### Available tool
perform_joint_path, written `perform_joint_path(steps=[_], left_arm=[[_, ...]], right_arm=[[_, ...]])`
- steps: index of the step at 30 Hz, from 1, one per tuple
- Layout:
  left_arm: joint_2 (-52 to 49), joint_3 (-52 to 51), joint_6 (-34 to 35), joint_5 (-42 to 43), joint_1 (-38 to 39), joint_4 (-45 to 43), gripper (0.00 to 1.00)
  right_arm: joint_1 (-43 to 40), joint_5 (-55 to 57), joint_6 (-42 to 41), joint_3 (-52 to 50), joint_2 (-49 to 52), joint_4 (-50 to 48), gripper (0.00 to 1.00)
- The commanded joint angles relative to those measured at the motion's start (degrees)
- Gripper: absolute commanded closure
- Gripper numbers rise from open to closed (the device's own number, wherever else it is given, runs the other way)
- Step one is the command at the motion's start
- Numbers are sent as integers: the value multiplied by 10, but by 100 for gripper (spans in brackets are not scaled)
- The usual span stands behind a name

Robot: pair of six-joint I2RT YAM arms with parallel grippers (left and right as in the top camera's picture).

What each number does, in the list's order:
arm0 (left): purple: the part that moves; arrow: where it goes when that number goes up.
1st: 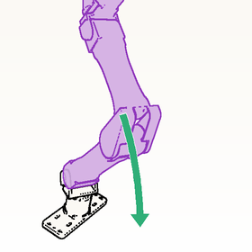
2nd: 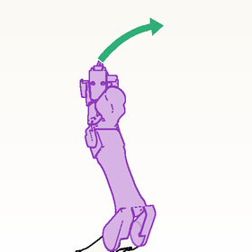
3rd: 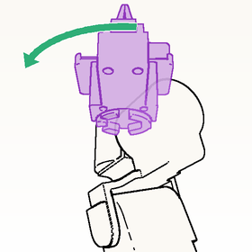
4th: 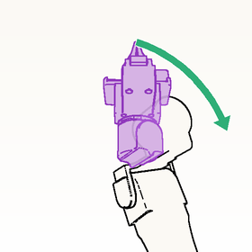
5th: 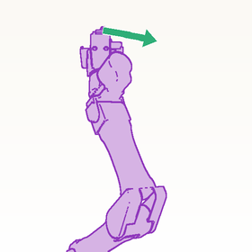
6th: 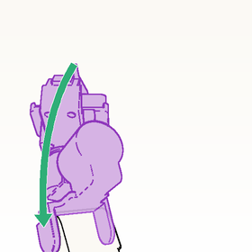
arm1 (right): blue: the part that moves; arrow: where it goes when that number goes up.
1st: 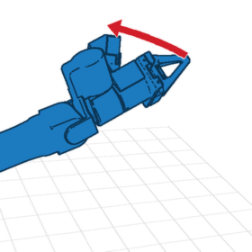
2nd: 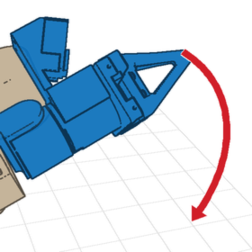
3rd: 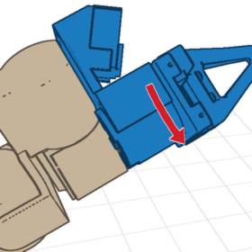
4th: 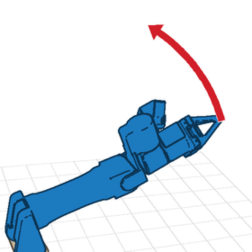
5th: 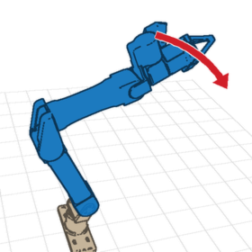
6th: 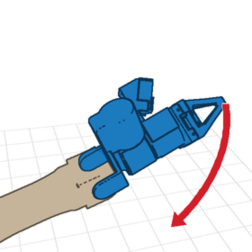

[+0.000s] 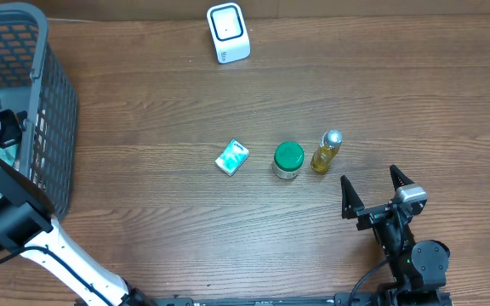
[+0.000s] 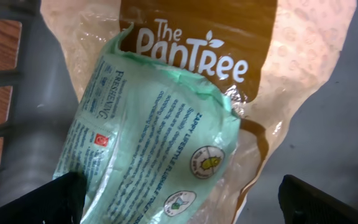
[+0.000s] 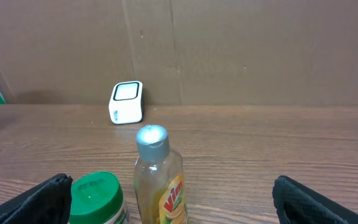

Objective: Scan the item barcode
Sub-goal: 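Reach the left gripper into the basket and grasp the PanTree wipes pack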

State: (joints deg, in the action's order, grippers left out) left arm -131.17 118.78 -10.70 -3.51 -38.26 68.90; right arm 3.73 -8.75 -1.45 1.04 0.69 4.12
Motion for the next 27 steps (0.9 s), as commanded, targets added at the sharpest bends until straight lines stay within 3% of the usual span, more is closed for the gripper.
perform_joint_path(steps=[1, 8, 11, 12, 23, 27], left_arm=[[-8, 3, -4, 51, 2, -2, 10], [11, 12, -4, 51, 17, -2, 25], [19, 21, 0, 50, 23, -2, 13], [20, 23, 0, 50, 24, -2, 0], [19, 22, -2, 43, 9, -28, 1], [19, 22, -43, 67, -2, -32, 0]], right_arm=[[-4, 1, -1, -6, -3, -2, 0], [-4, 1, -1, -6, -3, -2, 0], [-4, 1, -1, -6, -3, -2, 0], [-4, 1, -1, -6, -3, -2, 0], [-4, 1, -1, -6, -3, -2, 0], [-4, 1, -1, -6, -3, -2, 0]])
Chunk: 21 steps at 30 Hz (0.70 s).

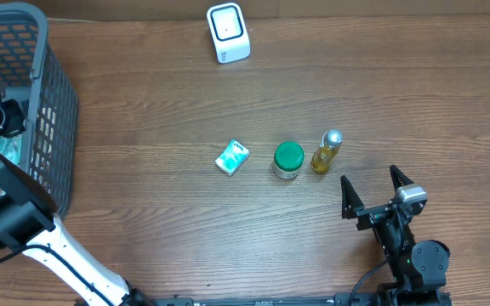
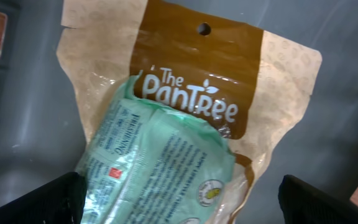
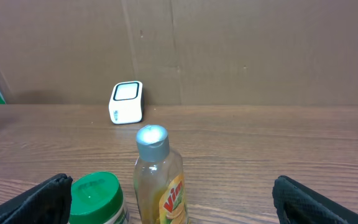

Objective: Scan the item barcode
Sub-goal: 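Reach the left gripper into the basket and grasp the PanTree wipes pack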

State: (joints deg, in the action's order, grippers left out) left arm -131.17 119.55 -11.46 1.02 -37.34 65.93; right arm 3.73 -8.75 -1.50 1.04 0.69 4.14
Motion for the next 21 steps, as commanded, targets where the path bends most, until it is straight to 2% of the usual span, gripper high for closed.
perform_joint_path(steps=[1, 21], left_arm=[[19, 15, -42, 22, -13, -3, 0], [-16, 12, -53, 37, -41, 0, 0]], right_arm=[[-4, 1, 0, -6, -3, -2, 0], [-4, 1, 0, -6, -3, -2, 0]])
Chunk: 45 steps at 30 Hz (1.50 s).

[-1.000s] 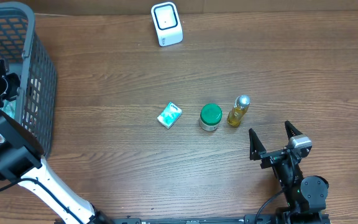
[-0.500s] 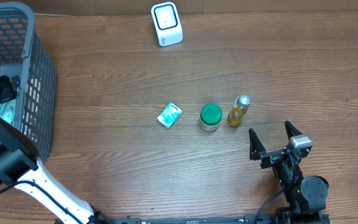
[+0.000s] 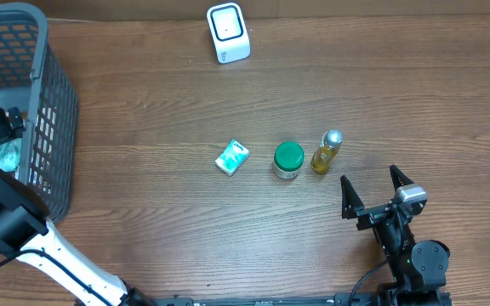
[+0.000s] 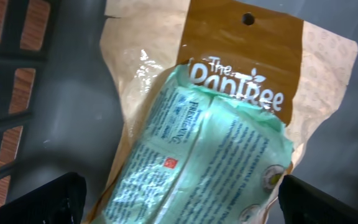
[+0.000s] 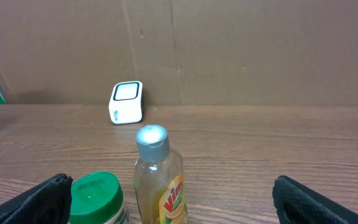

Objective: Scan the item barcode
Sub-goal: 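Reach the left gripper into the basket and grasp the PanTree wipes pack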

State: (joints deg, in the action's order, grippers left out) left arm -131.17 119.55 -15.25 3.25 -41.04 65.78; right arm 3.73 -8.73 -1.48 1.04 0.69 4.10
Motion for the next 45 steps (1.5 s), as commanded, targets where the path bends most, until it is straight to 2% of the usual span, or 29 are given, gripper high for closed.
perform_joint_path(steps=[1, 5, 13, 16, 17, 18, 19, 26, 34, 39, 41, 45], left_arm=[[-25, 12, -21, 34, -4, 4, 0], [-52, 12, -57, 94, -5, 15, 1], [-121, 12, -60, 81, -5, 40, 2], [-135, 12, -60, 82, -5, 41, 30], [-135, 12, -60, 82, -5, 41, 49], [-136, 12, -60, 82, -5, 40, 62], [-135, 12, -60, 82, -5, 40, 69], [-132, 39, -26, 104, -2, 54, 79], [-107, 231, 42, 103, 33, 130, 87], [-59, 346, 107, 46, 64, 153, 89], [1, 386, 153, -8, 81, 150, 89], [73, 405, 207, -29, 88, 150, 90]], right_arm=[[-4, 1, 0, -6, -3, -2, 0], [-4, 1, 0, -6, -3, -2, 0], [-4, 1, 0, -6, -3, -2, 0], [-4, 1, 0, -6, -3, -2, 0], [-4, 1, 0, -6, -3, -2, 0], [-4, 1, 0, -6, -3, -2, 0], [-4, 1, 0, -6, -3, -2, 0], [-4, 1, 0, -6, -3, -2, 0], [-4, 1, 0, -6, -3, -2, 0], [-4, 1, 0, -6, -3, -2, 0], [-4, 1, 0, -6, -3, -2, 0], [-4, 1, 0, -6, -3, -2, 0]])
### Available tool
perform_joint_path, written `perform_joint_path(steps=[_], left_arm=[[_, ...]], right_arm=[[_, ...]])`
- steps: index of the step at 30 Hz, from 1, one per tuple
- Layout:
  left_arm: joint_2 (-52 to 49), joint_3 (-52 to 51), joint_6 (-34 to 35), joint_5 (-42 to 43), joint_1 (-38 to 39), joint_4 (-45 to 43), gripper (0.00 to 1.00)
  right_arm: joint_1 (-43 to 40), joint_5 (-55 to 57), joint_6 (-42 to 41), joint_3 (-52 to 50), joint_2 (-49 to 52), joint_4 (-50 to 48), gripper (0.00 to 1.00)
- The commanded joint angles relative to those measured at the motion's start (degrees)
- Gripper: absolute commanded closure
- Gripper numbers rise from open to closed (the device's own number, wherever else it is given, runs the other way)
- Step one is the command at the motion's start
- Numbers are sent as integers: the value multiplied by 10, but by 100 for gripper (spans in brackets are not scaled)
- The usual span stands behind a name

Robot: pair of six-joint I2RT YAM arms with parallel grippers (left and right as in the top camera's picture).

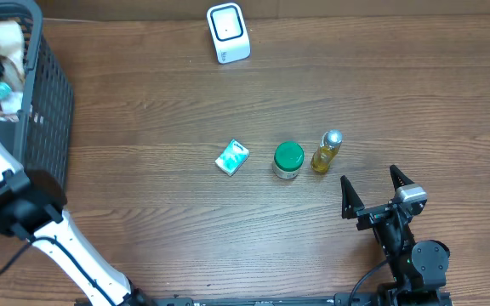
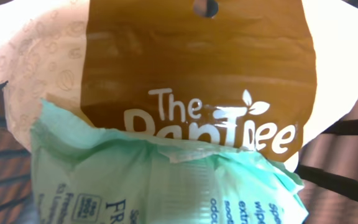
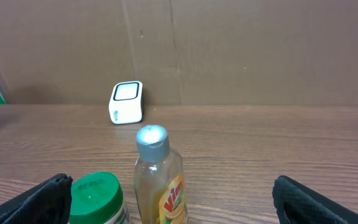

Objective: Scan the item barcode
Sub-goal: 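Reach the left gripper into the basket and grasp the PanTree wipes pack, then carry the wipes pack out and drop it beside the Kleenex pack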

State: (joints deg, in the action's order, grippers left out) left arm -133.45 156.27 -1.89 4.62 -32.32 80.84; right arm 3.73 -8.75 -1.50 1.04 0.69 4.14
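Observation:
A green wipes pack (image 2: 166, 186) lies against a brown and beige "The PanTree" pouch (image 2: 197, 68). Both fill the left wrist view, held up near the rim of the grey basket (image 1: 49, 93). My left gripper is shut on the pack, its fingers hidden behind it. The white scanner (image 1: 228, 32) stands at the table's far edge, also seen as the scanner (image 3: 127, 102) from the right wrist. At the front right, my right gripper (image 1: 377, 191) rests open and empty.
In the middle of the table stand a small teal box (image 1: 232, 158), a green-lidded jar (image 1: 287, 160) and a yellow Vim bottle (image 1: 327, 151). The jar (image 3: 95, 196) and bottle (image 3: 160, 180) stand just ahead of my right gripper (image 3: 173, 196).
My left gripper was open above the pack and pouch on the basket floor. Now it is shut on the pack, and pack and pouch are raised toward the basket's far rim. The right arm is unmoved.
My left gripper hung open close over the green pack lying on the pouch in the basket. It then stood a little higher, then off to one side, still open. Now pack and pouch are lifted off the basket floor. The right arm stayed still.

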Motion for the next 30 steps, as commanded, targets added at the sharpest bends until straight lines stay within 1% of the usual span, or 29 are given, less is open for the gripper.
perform_joint_path(steps=[1, 3, 6, 9, 12, 13, 14, 15, 16, 17, 20, 22, 24, 28, 30], left_arm=[[119, 41, 91, -51, 1, -1, 89], [171, 43, 119, -52, 2, 0, 89], [229, 43, 133, -49, 2, 2, 90], [287, 43, 139, 16, 2, 15, 90], [322, 43, 139, 79, 10, 56, 90], [332, 43, 136, 86, 24, 95, 91], [334, 43, 134, 85, 32, 115, 92], [334, 41, 116, 85, 65, 160, 94], [335, 27, 100, 92, 86, 160, 96], [337, 13, 96, 92, 106, 160, 96], [332, -35, 103, 67, 187, 160, 96], [326, -64, 107, 51, 218, 160, 96], [312, -121, 111, 15, 269, 160, 96], [280, -216, 111, -36, 340, 156, 96], [254, -294, 111, -67, 389, 135, 95]], right_arm=[[-4, 1, 0, -6, -3, -2, 0], [-4, 1, 0, -6, -3, -2, 0], [-4, 1, 0, -6, -3, -2, 0], [-4, 1, 0, -6, -3, -2, 0], [-4, 1, 0, -6, -3, -2, 0], [-4, 1, 0, -6, -3, -2, 0], [-4, 1, 0, -6, -3, -2, 0], [-4, 1, 0, -6, -3, -2, 0], [-4, 1, 0, -6, -3, -2, 0], [-4, 1, 0, -6, -3, -2, 0], [-4, 1, 0, -6, -3, -2, 0], [-4, 1, 0, -6, -3, -2, 0], [-4, 1, 0, -6, -3, -2, 0], [-4, 1, 0, -6, -3, -2, 0], [-4, 1, 0, -6, -3, -2, 0]])
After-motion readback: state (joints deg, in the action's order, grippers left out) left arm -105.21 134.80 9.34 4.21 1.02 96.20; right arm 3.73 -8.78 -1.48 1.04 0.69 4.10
